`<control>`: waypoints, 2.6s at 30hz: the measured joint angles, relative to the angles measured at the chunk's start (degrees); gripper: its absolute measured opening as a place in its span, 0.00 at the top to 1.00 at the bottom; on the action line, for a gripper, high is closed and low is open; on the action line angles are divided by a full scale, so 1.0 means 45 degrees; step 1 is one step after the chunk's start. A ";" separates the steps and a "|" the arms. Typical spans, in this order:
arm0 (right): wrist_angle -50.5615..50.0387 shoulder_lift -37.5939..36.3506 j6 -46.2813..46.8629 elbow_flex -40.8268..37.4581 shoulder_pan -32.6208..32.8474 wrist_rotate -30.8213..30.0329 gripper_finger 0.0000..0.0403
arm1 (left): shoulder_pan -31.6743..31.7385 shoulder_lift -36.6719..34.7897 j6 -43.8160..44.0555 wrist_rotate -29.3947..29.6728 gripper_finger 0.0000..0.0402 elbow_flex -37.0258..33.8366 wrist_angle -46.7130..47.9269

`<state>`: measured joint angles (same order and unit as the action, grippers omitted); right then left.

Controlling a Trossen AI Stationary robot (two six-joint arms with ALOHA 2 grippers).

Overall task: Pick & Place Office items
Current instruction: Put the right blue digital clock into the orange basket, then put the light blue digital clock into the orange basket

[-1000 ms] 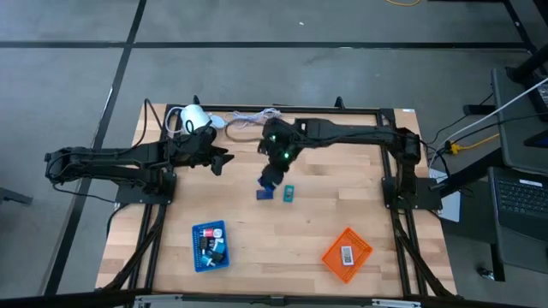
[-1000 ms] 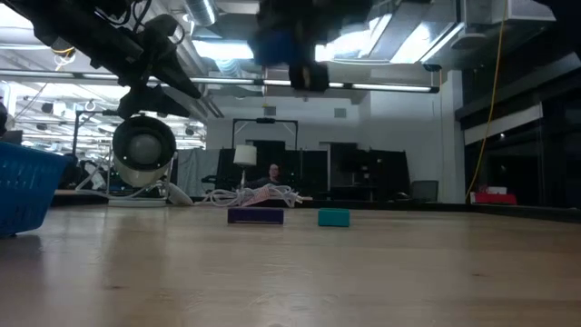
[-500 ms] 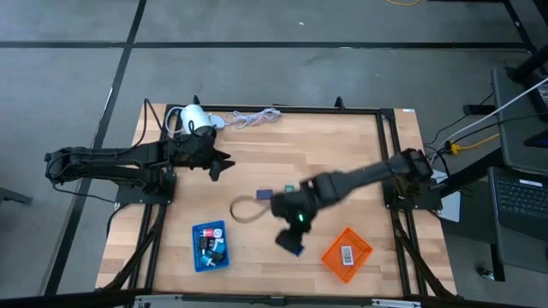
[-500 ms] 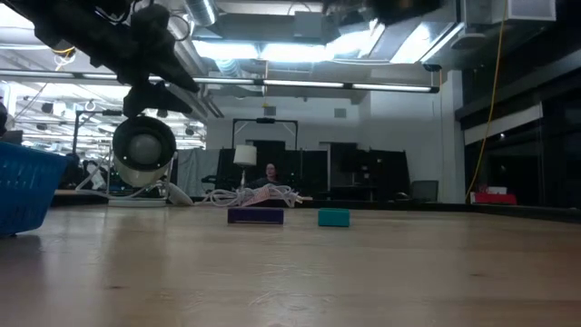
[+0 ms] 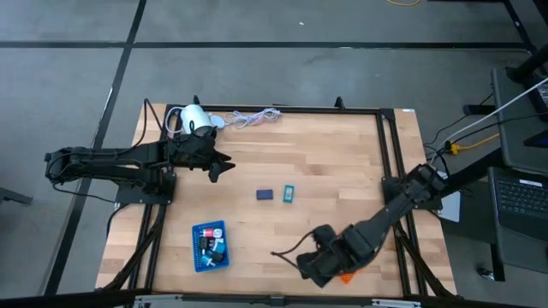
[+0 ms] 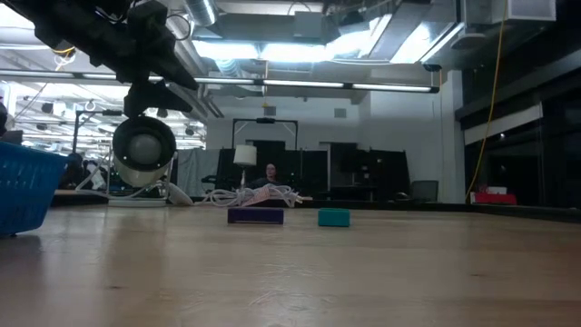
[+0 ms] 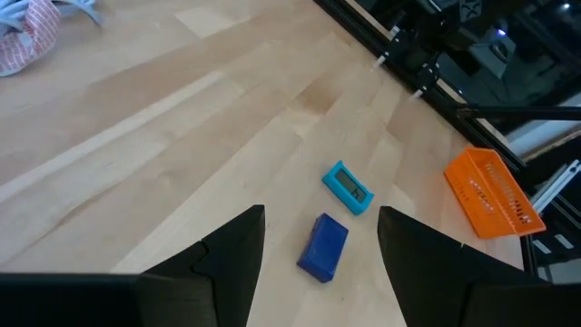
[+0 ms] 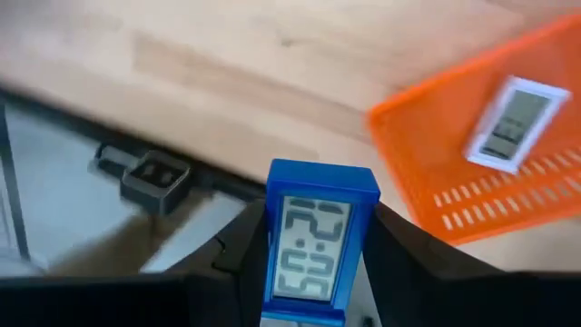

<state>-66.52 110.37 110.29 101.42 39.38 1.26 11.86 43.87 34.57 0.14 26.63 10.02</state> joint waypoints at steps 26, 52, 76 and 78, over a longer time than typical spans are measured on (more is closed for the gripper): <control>-0.1807 -0.0068 0.4393 -0.3344 0.1151 -0.0036 0.39 | 0.0000 0.0002 0.0274 0.0060 0.48 0.0000 0.0005; 0.3275 -0.2808 -0.0444 -0.3329 -0.3887 -0.8918 0.38 | 0.0068 0.0036 -0.0292 -0.1148 0.48 0.0000 -0.2492; 0.3993 -0.0154 -0.4855 -0.3329 -0.8418 -0.2275 0.40 | 0.1326 0.0036 -0.1961 -0.1704 0.48 0.0000 -0.1114; 0.4022 0.0170 -0.4739 -0.3329 -0.8438 -0.2061 0.40 | 0.1460 0.0036 -0.1967 -0.1942 0.48 0.0000 -0.1103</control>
<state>-48.42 111.13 88.97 86.43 1.40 -8.02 18.43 44.03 25.71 -8.60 26.63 5.06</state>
